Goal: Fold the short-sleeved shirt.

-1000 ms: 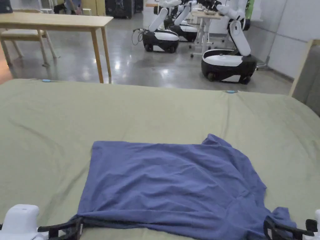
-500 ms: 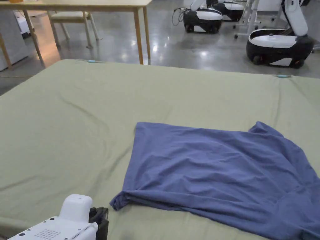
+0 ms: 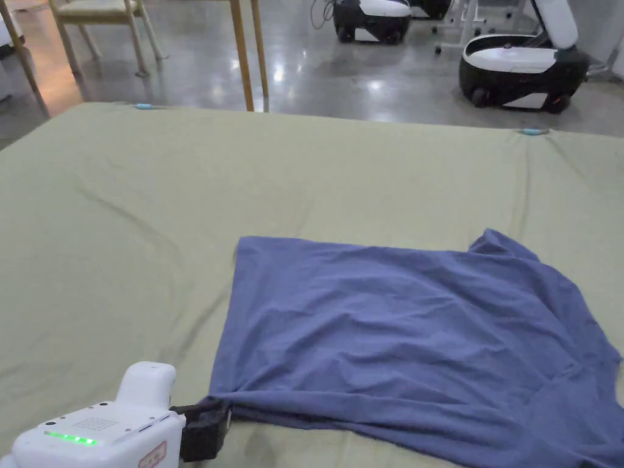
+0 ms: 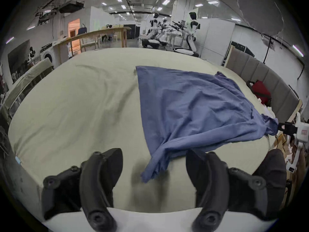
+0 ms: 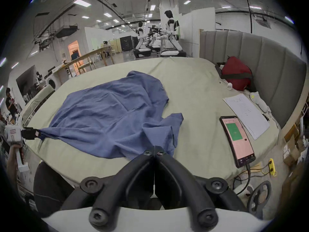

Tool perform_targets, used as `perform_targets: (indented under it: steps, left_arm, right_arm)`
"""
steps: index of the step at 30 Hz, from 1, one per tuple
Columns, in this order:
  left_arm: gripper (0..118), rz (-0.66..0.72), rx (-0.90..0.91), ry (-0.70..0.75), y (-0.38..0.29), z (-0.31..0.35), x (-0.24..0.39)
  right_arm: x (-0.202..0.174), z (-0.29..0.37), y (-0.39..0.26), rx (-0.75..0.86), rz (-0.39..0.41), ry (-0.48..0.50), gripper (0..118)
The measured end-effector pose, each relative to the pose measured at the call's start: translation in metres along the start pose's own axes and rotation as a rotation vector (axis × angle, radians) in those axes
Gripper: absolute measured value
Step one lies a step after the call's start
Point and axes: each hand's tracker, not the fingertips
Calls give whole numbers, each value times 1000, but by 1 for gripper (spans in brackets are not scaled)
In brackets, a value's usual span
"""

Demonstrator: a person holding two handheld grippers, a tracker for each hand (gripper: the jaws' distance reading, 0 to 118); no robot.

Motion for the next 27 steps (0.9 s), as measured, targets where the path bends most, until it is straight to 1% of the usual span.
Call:
perform_targets:
  steps: [1,2,3,4,5,7,8,9,10,11,12,15,16,17,18,19,20,21,22,23,24,27]
  left_arm:
    - [51,1,-6,-3,1,-4,0]
    - [10,2,-23,-21,2,-6,0]
    - [5,-2,-52,-37,3,-10,1]
    - [5,-3,-45,-21,2,-12,4]
    - [5,-35,-53,-19,4,-12,7]
    - [5,-46,-41,-8,5,-9,10]
    - [5,-36,-35,-19,5,-8,9]
    - [5,-30,-36,-26,6,-8,9]
    - [5,-34,-35,-18,8,-1,17]
    - [5,-39,-31,-12,9,3,22]
    - [5,-38,-33,-15,9,3,22]
    - [5,-37,-34,-17,11,8,30]
    - [5,-38,-35,-15,11,9,32]
    - [5,-38,-34,-14,11,9,33]
    - [5,-36,-35,-15,12,11,35]
    - [5,-36,-34,-12,12,12,36]
    - [5,-37,-34,-10,13,13,38]
    - [4,-38,-33,-9,13,14,40]
    - [4,-37,-22,-4,13,16,39]
    - [4,-41,-21,0,16,19,41]
    - [4,-58,-12,16,20,23,43]
    - [4,-78,31,22,43,33,45]
  right_arm:
    - [2,0,1,-1,-1,-2,1]
    - [3,0,2,-1,-1,-3,1]
    - [3,1,2,0,1,-5,1]
    - [4,1,3,0,2,-9,1]
    - [7,2,4,2,3,-9,1]
    - [8,7,5,25,12,7,1]
    - [7,9,5,36,15,7,10]
    - [16,8,4,45,18,9,35]
    - [20,7,4,50,20,14,87]
    - [20,5,4,44,26,24,113]
    - [20,-1,3,-1,48,46,118]
    - [18,-16,0,5,75,32,117]
    - [18,-24,-1,-10,78,24,101]
    - [20,-34,-2,-41,67,23,63]
    - [23,-40,-2,-43,50,35,11]
    - [25,-45,-2,-39,33,29,4]
    - [27,-51,-2,-38,16,-33,4]
    - [28,-52,-2,-22,12,-16,4]
    - [31,-51,0,-20,-25,44,4]
    - [32,-46,3,-2,-48,63,4]
    - [30,-41,8,31,-44,51,4]
    - [27,-27,38,88,22,32,4]
